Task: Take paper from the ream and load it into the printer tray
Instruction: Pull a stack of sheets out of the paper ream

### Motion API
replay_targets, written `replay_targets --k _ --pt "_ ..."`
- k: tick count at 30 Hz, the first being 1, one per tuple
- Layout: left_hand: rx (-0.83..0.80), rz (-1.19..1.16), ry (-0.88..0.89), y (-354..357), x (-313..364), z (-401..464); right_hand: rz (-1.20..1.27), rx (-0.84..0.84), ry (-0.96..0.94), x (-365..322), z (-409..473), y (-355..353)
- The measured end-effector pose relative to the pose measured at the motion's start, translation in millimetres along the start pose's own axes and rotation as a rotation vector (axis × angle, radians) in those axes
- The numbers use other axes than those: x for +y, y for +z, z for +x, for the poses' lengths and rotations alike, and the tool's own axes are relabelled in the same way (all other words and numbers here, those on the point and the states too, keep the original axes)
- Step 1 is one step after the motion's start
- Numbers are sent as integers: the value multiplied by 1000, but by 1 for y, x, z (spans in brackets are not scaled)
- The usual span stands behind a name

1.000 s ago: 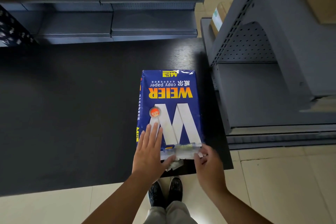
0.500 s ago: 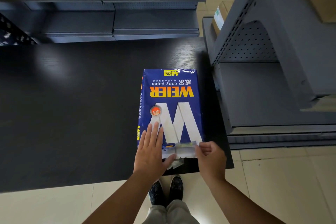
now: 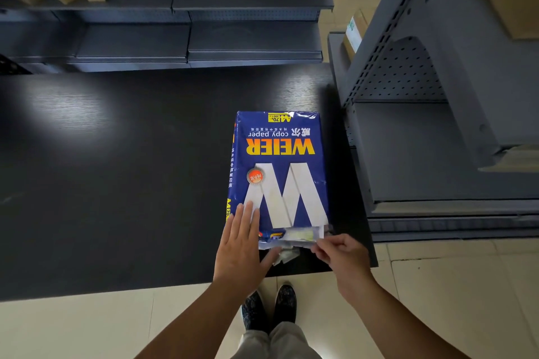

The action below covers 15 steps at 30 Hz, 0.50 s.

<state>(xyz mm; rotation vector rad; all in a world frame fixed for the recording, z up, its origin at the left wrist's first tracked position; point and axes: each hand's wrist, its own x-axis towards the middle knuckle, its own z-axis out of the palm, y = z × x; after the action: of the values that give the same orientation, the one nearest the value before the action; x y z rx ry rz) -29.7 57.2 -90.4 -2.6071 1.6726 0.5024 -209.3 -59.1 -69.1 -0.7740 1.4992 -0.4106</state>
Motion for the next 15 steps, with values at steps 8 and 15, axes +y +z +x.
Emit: replay_targets --k 8,15 --pt "48 -192 -115 -9 -2 -28 216 -235 72 0 -11 -19" --pt "114 -771 -373 -15 -2 -49 -92 -352 75 7 -26 -37"
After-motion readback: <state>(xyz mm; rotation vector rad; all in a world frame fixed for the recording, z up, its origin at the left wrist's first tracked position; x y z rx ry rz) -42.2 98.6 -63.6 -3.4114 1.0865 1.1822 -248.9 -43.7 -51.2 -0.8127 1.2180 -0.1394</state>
